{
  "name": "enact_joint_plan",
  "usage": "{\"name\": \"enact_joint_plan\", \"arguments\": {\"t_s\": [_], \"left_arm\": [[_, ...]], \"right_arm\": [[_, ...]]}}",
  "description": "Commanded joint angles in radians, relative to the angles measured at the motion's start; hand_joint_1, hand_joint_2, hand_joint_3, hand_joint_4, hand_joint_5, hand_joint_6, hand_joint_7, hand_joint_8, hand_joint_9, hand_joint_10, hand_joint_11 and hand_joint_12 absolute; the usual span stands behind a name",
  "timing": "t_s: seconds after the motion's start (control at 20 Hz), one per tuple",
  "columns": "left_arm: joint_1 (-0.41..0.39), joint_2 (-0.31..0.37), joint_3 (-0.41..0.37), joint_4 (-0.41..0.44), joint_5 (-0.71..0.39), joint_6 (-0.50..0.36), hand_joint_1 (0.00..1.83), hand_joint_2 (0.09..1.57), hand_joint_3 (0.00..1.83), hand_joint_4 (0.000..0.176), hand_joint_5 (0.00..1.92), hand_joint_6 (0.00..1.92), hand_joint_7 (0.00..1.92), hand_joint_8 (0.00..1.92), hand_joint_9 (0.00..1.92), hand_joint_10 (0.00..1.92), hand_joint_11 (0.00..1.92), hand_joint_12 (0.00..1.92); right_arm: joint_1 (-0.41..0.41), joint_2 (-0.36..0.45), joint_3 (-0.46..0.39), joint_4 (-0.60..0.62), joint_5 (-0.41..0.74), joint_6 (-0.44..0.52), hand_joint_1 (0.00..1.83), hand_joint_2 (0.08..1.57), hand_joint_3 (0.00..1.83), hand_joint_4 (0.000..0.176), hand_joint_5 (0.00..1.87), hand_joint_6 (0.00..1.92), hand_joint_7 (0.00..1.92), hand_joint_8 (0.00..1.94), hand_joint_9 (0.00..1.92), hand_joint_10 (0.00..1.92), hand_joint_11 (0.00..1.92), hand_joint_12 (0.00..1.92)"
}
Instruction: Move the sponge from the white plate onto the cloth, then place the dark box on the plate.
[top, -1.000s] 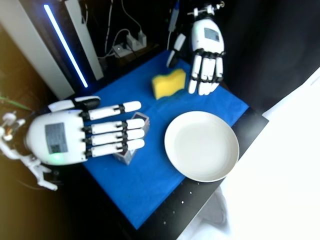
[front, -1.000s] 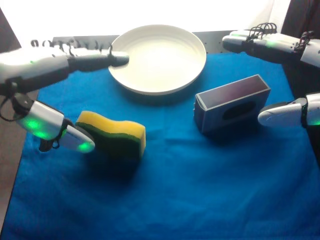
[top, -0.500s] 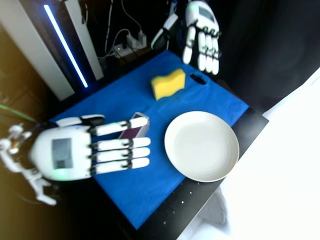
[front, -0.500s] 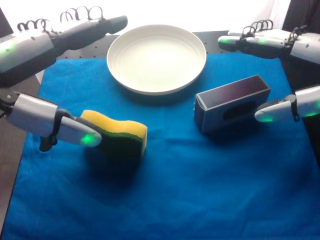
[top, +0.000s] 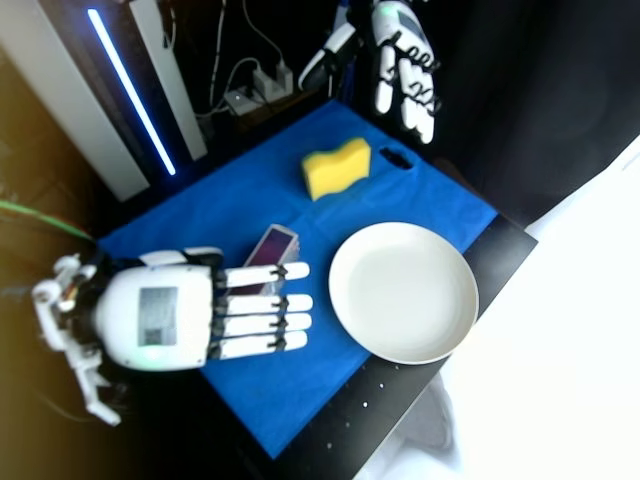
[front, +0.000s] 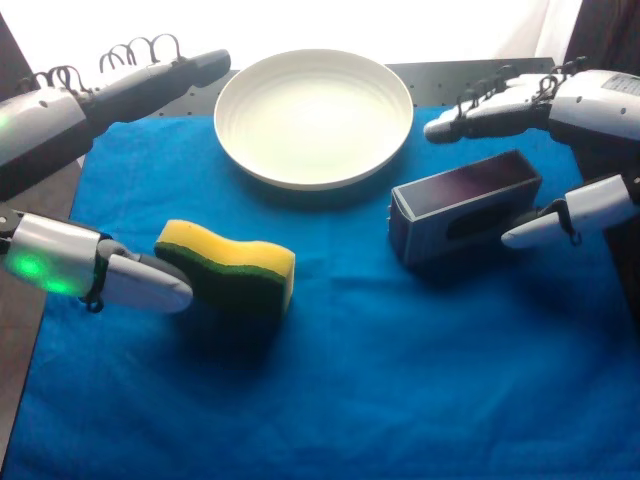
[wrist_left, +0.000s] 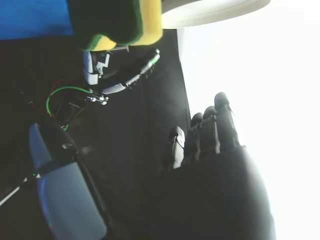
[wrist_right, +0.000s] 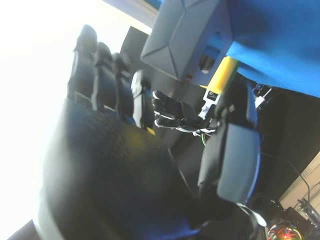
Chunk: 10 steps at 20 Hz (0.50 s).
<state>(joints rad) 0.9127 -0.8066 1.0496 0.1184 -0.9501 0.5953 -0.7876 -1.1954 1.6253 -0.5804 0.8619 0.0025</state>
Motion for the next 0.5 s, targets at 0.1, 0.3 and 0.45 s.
{"name": "enact_joint_plan", "arguments": {"t_s": [0.1,0.3,0.45], "left_arm": [[-0.007,-0.005,-0.001,-0.03,-0.109,-0.004,0.79,0.72,0.0,0.176,0.0,0.0,0.0,0.0,0.0,0.0,0.0,0.41],[-0.002,-0.006,0.0,-0.032,-0.111,-0.005,0.75,0.73,0.0,0.176,0.0,0.0,0.0,0.0,0.0,0.0,0.0,0.4],[0.008,-0.006,-0.001,-0.038,-0.115,-0.005,0.76,0.73,0.0,0.176,0.0,0.0,0.0,0.0,0.0,0.0,0.0,0.41]], "right_arm": [[0.02,-0.007,0.01,0.046,0.087,0.008,1.16,1.18,0.0,0.0,0.79,0.91,0.9,1.01,0.88,0.64,0.53,1.4],[0.047,-0.009,0.007,0.047,0.118,0.011,1.22,1.12,0.0,0.029,0.96,1.06,1.01,0.97,0.93,0.99,0.81,1.29],[0.094,-0.008,-0.012,0.057,0.214,0.015,1.23,1.09,0.0,0.025,1.01,0.95,1.08,0.87,1.0,0.85,0.84,1.22]]}}
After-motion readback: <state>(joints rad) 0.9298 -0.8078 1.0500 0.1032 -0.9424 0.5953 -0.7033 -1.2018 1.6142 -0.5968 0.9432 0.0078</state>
